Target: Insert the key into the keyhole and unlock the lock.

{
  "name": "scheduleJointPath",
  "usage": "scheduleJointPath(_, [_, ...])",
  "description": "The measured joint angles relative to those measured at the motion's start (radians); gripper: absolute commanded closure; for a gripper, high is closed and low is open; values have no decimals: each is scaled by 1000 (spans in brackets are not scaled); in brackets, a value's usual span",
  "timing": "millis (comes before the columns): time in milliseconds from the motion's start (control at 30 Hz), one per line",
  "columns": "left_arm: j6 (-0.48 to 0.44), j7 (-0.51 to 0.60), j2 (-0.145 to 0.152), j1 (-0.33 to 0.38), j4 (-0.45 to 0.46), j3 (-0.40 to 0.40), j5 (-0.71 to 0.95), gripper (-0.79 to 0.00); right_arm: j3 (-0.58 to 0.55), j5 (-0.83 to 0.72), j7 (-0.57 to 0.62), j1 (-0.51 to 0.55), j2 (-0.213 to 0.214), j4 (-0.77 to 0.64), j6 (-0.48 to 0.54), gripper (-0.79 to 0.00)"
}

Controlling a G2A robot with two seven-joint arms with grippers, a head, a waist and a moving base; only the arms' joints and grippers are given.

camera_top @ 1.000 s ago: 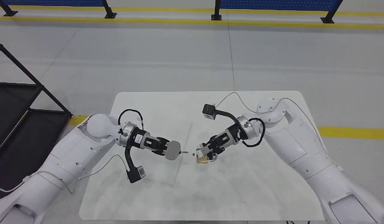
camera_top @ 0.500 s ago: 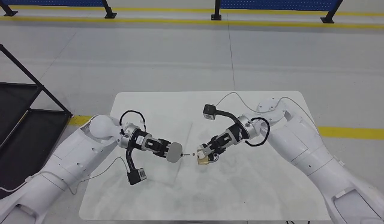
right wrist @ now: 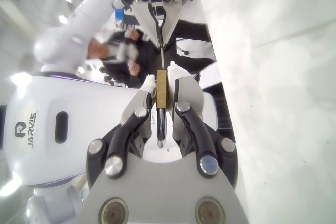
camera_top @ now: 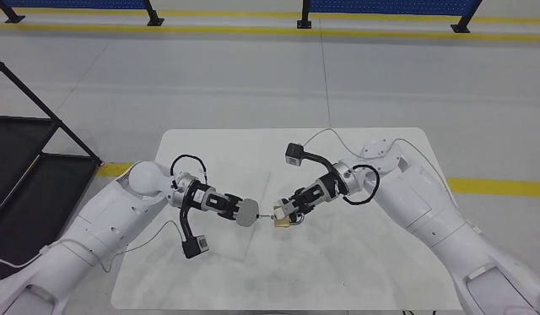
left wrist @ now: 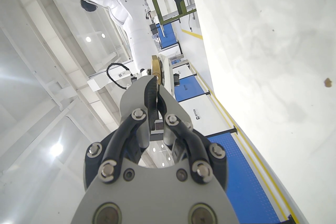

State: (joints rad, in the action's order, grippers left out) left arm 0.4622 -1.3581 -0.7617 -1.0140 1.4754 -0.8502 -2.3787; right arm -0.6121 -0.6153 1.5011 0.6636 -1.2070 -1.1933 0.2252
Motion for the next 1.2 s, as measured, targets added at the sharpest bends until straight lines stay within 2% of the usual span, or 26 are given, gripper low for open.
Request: scheduleJointPath(1200, [-16,-16,-23,24,-34,17,20,0,-47,54,-8,27,-18,1,11,0])
